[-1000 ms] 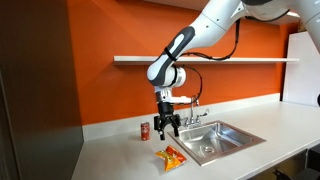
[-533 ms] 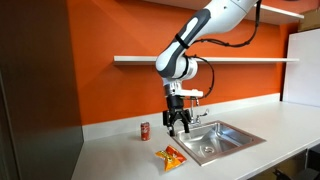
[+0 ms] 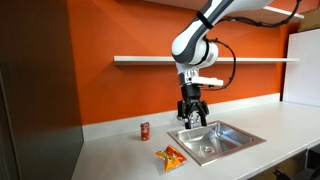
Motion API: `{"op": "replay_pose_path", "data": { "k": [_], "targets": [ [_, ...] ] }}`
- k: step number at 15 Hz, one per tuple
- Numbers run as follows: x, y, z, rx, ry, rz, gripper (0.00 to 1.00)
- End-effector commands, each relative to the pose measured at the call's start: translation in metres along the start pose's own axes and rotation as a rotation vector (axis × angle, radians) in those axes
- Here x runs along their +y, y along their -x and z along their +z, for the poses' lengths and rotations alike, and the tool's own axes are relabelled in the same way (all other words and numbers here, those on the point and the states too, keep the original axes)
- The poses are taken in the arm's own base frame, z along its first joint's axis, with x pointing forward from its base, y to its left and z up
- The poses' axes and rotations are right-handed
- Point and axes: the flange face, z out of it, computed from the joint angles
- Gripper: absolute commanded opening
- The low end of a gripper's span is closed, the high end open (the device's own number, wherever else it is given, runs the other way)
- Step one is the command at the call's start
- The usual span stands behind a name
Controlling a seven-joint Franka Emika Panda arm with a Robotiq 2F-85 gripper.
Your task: Remove the orange packet from the sink and put it on the counter
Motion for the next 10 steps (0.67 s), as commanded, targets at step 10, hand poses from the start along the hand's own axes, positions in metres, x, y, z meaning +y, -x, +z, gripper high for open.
{"op": "replay_pose_path", "data": {
  "k": [10],
  "targets": [
    [0.011, 0.056, -0.031, 0.030, -0.008, 0.070, 1.00]
  ]
}}
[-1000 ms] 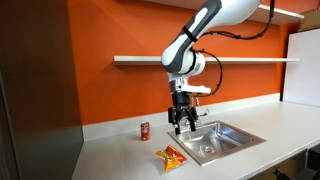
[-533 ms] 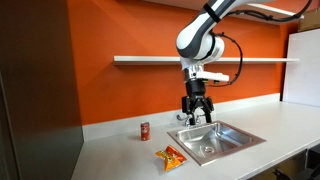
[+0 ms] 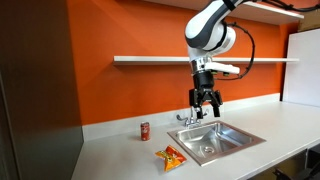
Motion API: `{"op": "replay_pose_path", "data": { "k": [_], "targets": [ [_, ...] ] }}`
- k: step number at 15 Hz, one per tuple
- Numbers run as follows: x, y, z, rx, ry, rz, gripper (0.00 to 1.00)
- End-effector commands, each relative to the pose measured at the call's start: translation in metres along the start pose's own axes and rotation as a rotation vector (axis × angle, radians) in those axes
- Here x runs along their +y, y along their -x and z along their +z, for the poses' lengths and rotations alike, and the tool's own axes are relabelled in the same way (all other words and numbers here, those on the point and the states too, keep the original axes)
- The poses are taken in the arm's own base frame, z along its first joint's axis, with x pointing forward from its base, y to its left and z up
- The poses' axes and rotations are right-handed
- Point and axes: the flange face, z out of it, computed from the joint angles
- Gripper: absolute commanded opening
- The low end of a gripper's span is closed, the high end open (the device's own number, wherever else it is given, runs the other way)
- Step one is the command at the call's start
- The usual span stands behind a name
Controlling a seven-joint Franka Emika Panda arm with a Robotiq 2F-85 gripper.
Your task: Remove the orange packet from the sink and put it on the counter
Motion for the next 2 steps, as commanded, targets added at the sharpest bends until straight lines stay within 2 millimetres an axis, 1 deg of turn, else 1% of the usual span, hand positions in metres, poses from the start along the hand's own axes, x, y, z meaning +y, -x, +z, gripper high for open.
{"op": "replay_pose_path", "data": {
  "k": [1, 2],
  "targets": [
    [-0.0001, 0.0001, -0.0003, -0.001, 0.000, 0.000, 1.00],
    [-0.0001, 0.0001, -0.0002, -0.001, 0.000, 0.000, 1.00]
  ]
}}
